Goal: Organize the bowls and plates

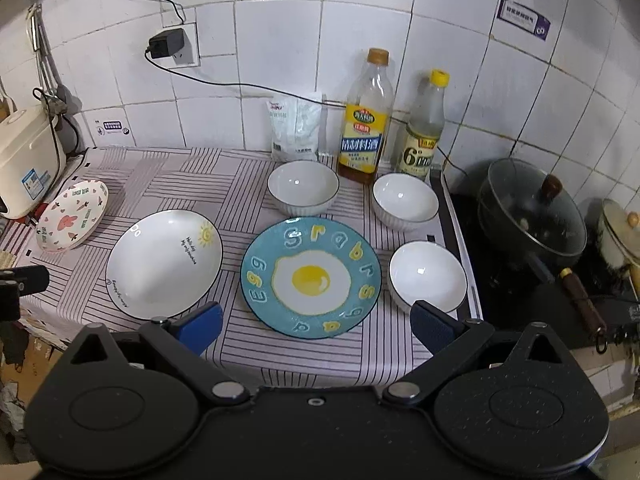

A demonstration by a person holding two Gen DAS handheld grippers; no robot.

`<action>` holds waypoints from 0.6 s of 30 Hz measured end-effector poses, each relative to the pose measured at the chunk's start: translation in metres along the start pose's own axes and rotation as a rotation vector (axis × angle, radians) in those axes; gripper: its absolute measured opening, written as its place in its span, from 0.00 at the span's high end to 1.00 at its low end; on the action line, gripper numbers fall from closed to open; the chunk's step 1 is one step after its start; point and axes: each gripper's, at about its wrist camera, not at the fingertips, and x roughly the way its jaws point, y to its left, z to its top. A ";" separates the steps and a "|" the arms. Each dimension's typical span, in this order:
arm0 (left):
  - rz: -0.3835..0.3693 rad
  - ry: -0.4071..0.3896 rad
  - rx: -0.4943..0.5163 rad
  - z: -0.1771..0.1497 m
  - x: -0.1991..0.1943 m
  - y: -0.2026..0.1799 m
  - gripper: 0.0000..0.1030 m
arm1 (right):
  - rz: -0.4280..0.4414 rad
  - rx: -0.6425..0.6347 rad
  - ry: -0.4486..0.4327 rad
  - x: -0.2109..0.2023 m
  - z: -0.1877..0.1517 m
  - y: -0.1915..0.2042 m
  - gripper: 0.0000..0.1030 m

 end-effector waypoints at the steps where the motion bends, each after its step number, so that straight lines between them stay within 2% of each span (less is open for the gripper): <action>1: -0.002 0.000 0.000 0.001 0.001 -0.001 0.00 | 0.003 -0.001 -0.004 0.000 -0.001 0.000 0.01; 9: -0.021 0.015 0.011 0.004 0.006 -0.011 0.00 | -0.016 -0.022 -0.011 0.003 -0.004 -0.003 0.01; 14: -0.030 0.031 0.011 0.002 0.007 -0.016 0.00 | -0.029 0.011 -0.006 0.003 -0.006 -0.014 0.01; 18: -0.042 0.046 0.004 -0.001 0.008 -0.015 0.00 | 0.009 0.042 -0.024 0.001 -0.008 -0.021 0.01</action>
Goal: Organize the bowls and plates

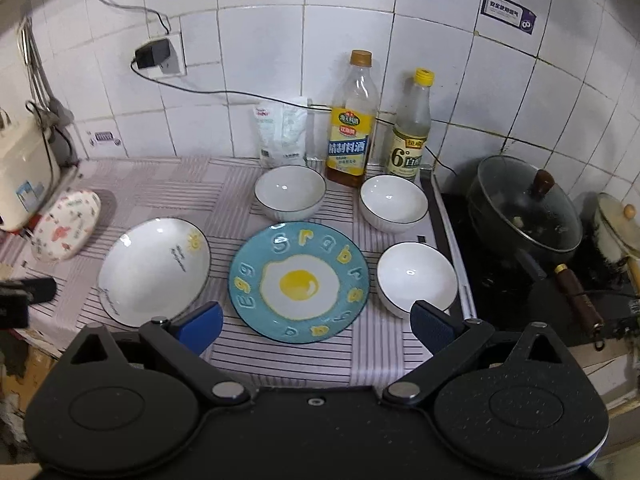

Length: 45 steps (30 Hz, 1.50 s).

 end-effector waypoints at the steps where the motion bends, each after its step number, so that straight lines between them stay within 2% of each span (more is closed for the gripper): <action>1: -0.001 0.003 -0.004 0.000 0.001 0.000 0.00 | 0.010 0.006 -0.006 -0.001 0.000 -0.002 0.01; 7: 0.001 -0.004 0.009 -0.002 0.004 0.002 0.00 | 0.027 -0.012 -0.035 -0.008 -0.009 0.000 0.01; 12: -0.008 0.009 0.009 -0.005 0.005 0.003 0.00 | 0.000 -0.054 -0.053 -0.010 -0.008 0.010 0.01; 27: -0.028 0.036 -0.020 -0.016 0.008 0.016 0.00 | -0.011 -0.096 -0.011 -0.003 -0.007 0.026 0.01; 38: -0.030 0.014 -0.024 -0.011 0.002 0.022 0.00 | -0.001 -0.091 -0.014 0.000 -0.003 0.027 0.01; 42: -0.028 0.020 -0.024 -0.008 0.002 0.024 0.00 | 0.020 -0.087 -0.025 0.000 -0.003 0.028 0.01; 45: -0.032 0.021 -0.025 -0.004 -0.003 0.026 0.00 | 0.080 -0.096 -0.088 -0.010 -0.004 0.029 0.01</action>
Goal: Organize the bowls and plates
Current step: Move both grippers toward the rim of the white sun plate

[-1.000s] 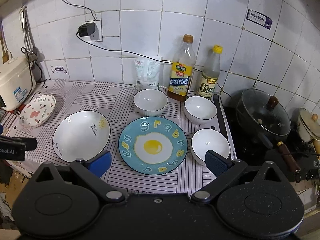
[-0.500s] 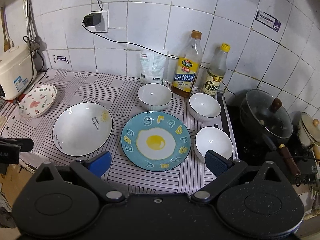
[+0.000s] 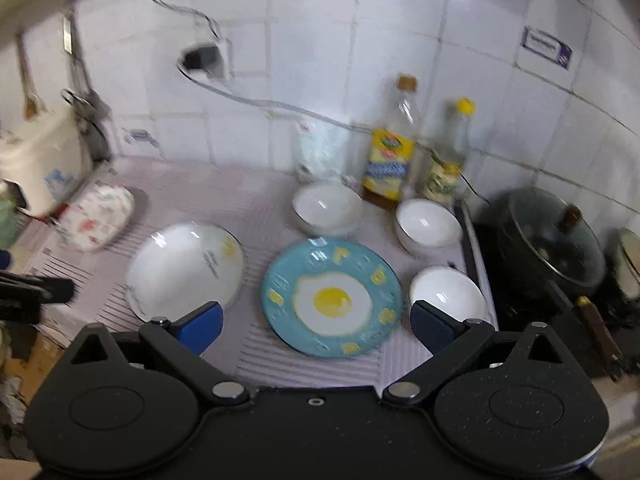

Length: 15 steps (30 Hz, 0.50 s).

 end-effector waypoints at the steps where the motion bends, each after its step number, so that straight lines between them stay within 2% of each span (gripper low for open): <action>1: -0.001 -0.006 -0.002 0.002 -0.002 0.001 0.00 | 0.016 -0.003 -0.023 -0.003 0.002 0.001 0.01; 6: 0.007 -0.026 -0.017 0.013 0.001 0.012 0.00 | 0.110 -0.043 -0.181 -0.010 0.009 0.014 0.01; 9: 0.040 -0.013 -0.005 0.022 0.015 0.021 0.00 | 0.191 -0.071 -0.225 0.004 0.010 0.019 0.01; 13: 0.046 0.024 0.026 0.029 0.043 0.035 0.00 | 0.285 -0.042 -0.149 0.050 0.012 0.023 0.02; 15: 0.016 0.031 0.023 0.030 0.059 0.043 0.00 | 0.346 -0.011 -0.092 0.078 0.013 0.025 0.06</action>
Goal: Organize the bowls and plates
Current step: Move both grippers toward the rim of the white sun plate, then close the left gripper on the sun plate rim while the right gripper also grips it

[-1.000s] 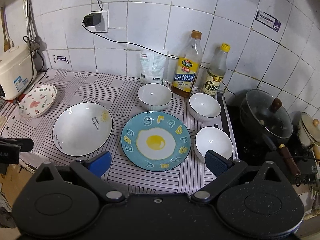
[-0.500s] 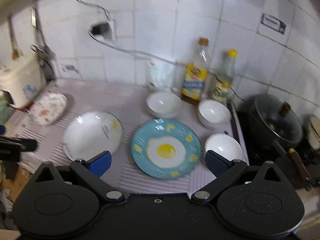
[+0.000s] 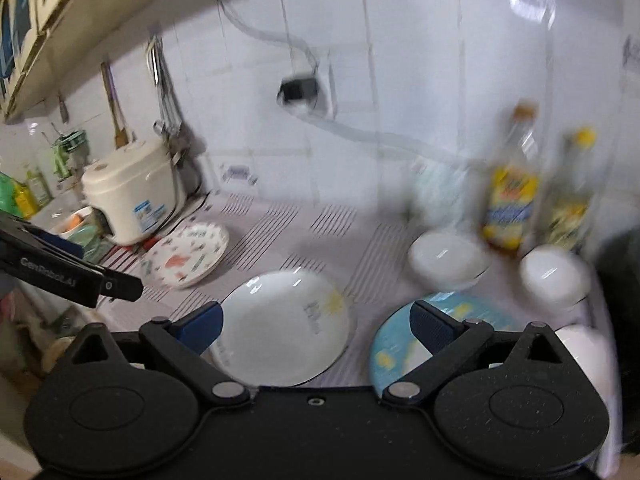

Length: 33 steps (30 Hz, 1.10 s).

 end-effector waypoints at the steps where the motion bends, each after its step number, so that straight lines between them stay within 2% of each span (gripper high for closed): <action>1: -0.007 0.008 -0.011 0.001 0.009 0.003 0.00 | 0.026 0.025 0.019 0.010 -0.003 -0.002 0.10; 5: -0.046 0.032 -0.034 0.008 0.048 0.014 0.02 | 0.132 0.099 0.114 0.055 -0.020 -0.011 0.15; 7: -0.083 0.046 -0.049 0.011 0.069 0.021 0.02 | 0.146 0.123 0.136 0.076 -0.031 -0.011 0.15; 9: -0.133 0.071 -0.069 0.013 0.092 0.027 0.05 | 0.134 0.150 0.172 0.097 -0.040 -0.014 0.20; 12: -0.168 0.113 -0.068 0.014 0.126 0.030 0.15 | 0.130 0.271 0.240 0.126 -0.055 -0.025 0.27; 14: -0.181 0.136 -0.056 0.015 0.146 0.033 0.25 | 0.132 0.404 0.285 0.145 -0.067 -0.036 0.37; 16: -0.199 0.165 -0.041 0.017 0.165 0.037 0.30 | 0.126 0.500 0.312 0.158 -0.075 -0.043 0.40; 18: -0.220 0.186 -0.019 0.019 0.181 0.042 0.34 | 0.118 0.549 0.301 0.167 -0.080 -0.046 0.43; 21: -0.255 0.210 0.018 0.022 0.199 0.044 0.40 | 0.085 0.541 0.288 0.174 -0.082 -0.040 0.54; 24: -0.268 0.220 0.070 0.024 0.210 0.045 0.51 | 0.043 0.539 0.258 0.175 -0.085 -0.037 0.62; 26: -0.284 0.240 0.091 0.027 0.218 0.046 0.65 | 0.013 0.541 0.238 0.174 -0.087 -0.037 0.79; 27: -0.296 0.254 0.097 0.028 0.221 0.046 0.68 | -0.003 0.546 0.232 0.173 -0.090 -0.037 0.82; 29: -0.315 0.278 0.110 0.027 0.227 0.046 0.74 | 0.001 0.569 0.211 0.172 -0.093 -0.045 0.86; 33: -0.343 0.300 0.084 0.024 0.233 0.045 0.73 | -0.006 0.566 0.158 0.170 -0.100 -0.042 0.86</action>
